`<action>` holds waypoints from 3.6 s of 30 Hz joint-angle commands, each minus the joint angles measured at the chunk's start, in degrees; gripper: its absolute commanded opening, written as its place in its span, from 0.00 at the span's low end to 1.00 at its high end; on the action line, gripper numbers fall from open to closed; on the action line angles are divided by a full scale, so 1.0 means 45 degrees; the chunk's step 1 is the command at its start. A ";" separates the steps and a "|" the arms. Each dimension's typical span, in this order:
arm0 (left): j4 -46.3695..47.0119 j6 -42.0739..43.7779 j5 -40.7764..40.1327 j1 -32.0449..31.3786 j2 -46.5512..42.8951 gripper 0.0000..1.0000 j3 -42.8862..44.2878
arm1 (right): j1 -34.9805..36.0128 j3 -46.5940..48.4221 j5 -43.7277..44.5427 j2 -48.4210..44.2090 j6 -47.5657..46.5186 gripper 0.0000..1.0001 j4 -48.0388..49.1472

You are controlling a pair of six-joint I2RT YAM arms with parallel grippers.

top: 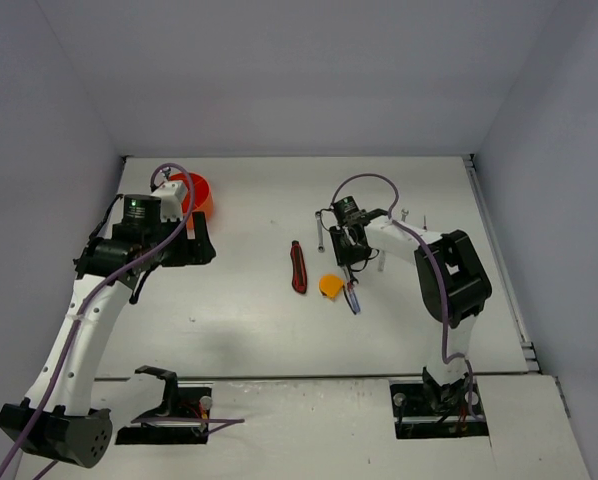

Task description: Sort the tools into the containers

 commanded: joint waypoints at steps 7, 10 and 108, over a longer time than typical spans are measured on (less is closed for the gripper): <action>0.0377 0.0173 0.0368 -0.0123 -0.0068 0.75 0.0622 | 0.0035 0.0636 0.0731 0.1789 0.0064 0.00 -0.1750; 0.0399 0.0058 0.0532 -0.0169 0.0041 0.75 0.0712 | -0.0059 0.1112 0.1063 0.1834 -0.0098 0.00 -0.1848; 0.5369 0.3273 -0.3023 0.1649 0.6757 0.00 0.7066 | 0.0915 -0.2004 -0.1526 -1.0394 -0.0653 0.63 0.1051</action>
